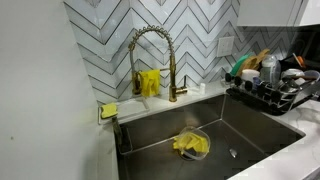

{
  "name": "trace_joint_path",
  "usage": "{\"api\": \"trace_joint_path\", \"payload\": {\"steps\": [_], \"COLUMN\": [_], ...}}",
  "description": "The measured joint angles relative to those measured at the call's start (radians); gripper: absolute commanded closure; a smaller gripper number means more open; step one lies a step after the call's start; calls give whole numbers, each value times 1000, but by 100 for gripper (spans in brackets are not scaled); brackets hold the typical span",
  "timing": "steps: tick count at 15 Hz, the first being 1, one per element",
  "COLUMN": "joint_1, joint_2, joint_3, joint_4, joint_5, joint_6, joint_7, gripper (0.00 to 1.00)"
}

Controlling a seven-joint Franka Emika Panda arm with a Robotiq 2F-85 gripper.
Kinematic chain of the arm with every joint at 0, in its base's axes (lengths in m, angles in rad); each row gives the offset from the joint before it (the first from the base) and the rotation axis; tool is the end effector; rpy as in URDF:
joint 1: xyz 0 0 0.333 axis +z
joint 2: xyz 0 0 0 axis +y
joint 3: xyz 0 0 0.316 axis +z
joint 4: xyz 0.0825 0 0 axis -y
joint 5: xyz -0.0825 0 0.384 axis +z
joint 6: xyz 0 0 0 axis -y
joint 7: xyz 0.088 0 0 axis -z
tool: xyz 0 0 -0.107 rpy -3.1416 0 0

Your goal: Remove the clear bowl with the measuring spoon from the sink and pour the spoon onto the counter then put the bowl on the dishrack.

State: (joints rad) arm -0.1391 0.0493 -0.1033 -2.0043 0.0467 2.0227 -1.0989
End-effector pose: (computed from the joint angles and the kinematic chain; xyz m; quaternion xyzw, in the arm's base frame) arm 0.5454 -0.1315 0.4299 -0.9137 -0.4056 0.0006 0.0238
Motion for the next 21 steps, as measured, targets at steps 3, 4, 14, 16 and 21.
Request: {"api": "trace_joint_path", "payload": {"steps": [3,4,14,16,21], "joint_1": [14,18,44,45,30], "joint_2": [-7,-7,-10,-15,-14], "joint_3": [7,9,36,37,22], "joint_4": [-26,-29,-44,-34,9], "joint_5": [0,0,32,38,132], "joint_6": [39,46,102,124,166], "joint_7": [60,79,189,187,86], "gripper": [98,98,7,0,0]}}
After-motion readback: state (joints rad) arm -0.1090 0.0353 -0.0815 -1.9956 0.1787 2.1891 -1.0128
